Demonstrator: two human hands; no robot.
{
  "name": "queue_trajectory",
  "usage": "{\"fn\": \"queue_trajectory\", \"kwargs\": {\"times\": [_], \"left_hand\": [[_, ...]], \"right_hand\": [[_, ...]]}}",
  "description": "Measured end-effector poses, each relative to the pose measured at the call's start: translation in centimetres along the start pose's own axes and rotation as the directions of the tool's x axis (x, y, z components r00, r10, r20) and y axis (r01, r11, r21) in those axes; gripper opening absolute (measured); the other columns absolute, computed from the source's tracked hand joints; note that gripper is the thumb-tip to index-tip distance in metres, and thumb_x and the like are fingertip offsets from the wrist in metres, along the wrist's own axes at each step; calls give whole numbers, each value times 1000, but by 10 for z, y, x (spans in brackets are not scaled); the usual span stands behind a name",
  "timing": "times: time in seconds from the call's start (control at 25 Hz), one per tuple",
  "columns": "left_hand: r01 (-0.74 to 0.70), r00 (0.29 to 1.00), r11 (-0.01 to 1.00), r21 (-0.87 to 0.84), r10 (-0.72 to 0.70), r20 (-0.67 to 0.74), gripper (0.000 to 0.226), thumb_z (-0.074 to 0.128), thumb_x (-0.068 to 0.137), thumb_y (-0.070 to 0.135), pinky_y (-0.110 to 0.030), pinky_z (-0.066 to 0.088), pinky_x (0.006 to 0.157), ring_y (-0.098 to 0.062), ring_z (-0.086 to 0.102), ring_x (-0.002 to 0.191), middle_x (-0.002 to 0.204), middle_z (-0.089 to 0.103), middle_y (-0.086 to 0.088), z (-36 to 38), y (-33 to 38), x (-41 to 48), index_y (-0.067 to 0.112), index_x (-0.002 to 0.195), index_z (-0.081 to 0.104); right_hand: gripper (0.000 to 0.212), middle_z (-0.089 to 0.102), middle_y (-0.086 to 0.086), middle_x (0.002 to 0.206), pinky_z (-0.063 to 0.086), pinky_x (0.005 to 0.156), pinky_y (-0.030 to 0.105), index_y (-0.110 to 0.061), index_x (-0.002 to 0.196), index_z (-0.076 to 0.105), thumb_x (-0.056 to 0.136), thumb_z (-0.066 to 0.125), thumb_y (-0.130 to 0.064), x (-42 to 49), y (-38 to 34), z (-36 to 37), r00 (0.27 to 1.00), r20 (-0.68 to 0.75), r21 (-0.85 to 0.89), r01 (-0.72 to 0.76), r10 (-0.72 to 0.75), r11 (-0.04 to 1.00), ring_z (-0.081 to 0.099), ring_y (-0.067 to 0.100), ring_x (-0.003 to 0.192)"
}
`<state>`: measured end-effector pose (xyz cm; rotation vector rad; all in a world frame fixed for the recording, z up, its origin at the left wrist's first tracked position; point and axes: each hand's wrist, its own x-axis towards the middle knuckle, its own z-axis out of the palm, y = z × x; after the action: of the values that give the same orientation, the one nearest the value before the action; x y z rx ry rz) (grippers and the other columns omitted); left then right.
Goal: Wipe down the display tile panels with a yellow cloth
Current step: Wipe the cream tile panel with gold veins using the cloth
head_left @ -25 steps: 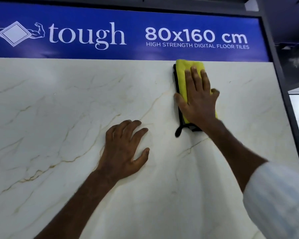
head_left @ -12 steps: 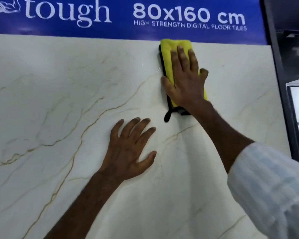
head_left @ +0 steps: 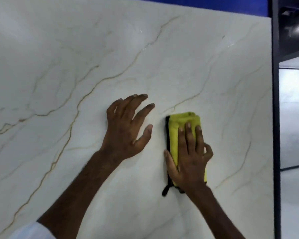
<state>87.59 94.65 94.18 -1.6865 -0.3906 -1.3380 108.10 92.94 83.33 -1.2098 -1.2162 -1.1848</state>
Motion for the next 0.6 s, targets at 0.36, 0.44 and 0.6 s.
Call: {"fn": "queue_trajectory", "kwargs": {"times": [0.36, 0.44, 0.6], "left_hand": [[-45, 960, 992, 119, 10, 280, 67, 66, 87, 48, -58, 30, 114, -32, 44, 147, 161, 45, -11, -6, 39, -121, 11, 142, 61], [-43, 964, 989, 142, 3, 267, 65, 63, 90, 47, -58, 30, 115, -32, 43, 148, 162, 44, -11, -4, 39, -120, 11, 144, 59], [-37, 965, 986, 162, -7, 262, 65, 61, 91, 48, -57, 29, 116, -32, 41, 149, 162, 43, -12, -3, 40, -122, 11, 144, 57]], "right_hand": [[74, 30, 16, 168, 40, 97, 52, -9, 160, 37, 102, 47, -54, 50, 7, 4, 1000, -21, -30, -17, 16, 999, 26, 37, 156], [74, 30, 17, 168, 40, 98, 55, -7, 159, 36, 103, 48, -52, -17, 8, 3, 1000, 3, -14, -23, 23, 1000, 26, 40, 156], [74, 27, 16, 168, 41, 97, 59, -8, 159, 32, 102, 48, -52, -113, 3, -2, 996, 73, 1, -42, 42, 999, 27, 42, 155]]}}
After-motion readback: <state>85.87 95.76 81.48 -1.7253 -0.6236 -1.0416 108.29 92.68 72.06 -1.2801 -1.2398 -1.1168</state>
